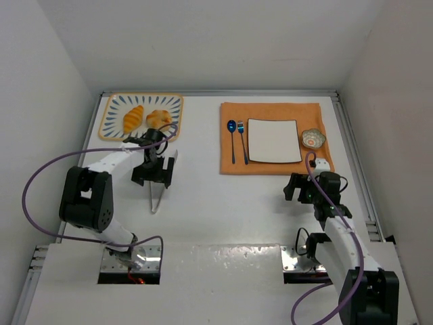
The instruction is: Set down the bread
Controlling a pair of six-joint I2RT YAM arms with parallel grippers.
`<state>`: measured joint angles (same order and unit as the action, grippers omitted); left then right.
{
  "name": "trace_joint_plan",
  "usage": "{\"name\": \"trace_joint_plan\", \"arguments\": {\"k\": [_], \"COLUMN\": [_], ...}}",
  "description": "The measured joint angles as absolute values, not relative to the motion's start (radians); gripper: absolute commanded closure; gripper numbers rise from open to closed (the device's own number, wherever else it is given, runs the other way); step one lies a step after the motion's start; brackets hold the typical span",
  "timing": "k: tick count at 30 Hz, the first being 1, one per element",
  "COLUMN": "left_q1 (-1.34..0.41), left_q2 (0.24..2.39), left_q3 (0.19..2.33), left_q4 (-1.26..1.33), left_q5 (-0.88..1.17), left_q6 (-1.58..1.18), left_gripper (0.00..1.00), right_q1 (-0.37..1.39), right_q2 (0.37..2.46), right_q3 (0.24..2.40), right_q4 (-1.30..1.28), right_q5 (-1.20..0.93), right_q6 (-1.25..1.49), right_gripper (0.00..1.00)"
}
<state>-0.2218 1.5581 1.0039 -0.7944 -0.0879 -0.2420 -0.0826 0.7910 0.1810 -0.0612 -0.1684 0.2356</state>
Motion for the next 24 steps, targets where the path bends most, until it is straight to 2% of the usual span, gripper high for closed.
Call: {"name": "trace_joint_plan", "arguments": {"k": [12,14,19,23,24], "left_q1": [-0.221,-0.221,-0.216,-0.216,-0.216], "left_q2": [1.655,1.685,1.705,1.709,1.708], "left_q3": [0.955,0.953,0.972,0.977,0.978], "left_q4": [-0.652,-0.633,-0.64,-0.636,-0.634], "left_q5": [-0.051,-0.046,-0.041,-0.044,-0.044], "left_q6": [-0.218,-0.224,-0.238,-0.25,-0.252], "left_gripper": [0.01,0.05,0.19,0.4,0.5], "right_q1": [-0.083,-0.083,-0.083,-0.083,-0.083], "right_q2": [0.677,0.674,0.671,0.667,0.666], "right_q3": [0.181,0.181,0.181,0.181,0.181], "right_q4": [-0.121,-0.136,-0.156,-0.16,-0.16], "right_q5": [-0.132,-0.126,-0.107,-0.103,-0.101], "right_q6": [0.226,0.22,0.213,0.211,0.21], "right_gripper": [0.0,0.0,0.0,0.0,0.0]}}
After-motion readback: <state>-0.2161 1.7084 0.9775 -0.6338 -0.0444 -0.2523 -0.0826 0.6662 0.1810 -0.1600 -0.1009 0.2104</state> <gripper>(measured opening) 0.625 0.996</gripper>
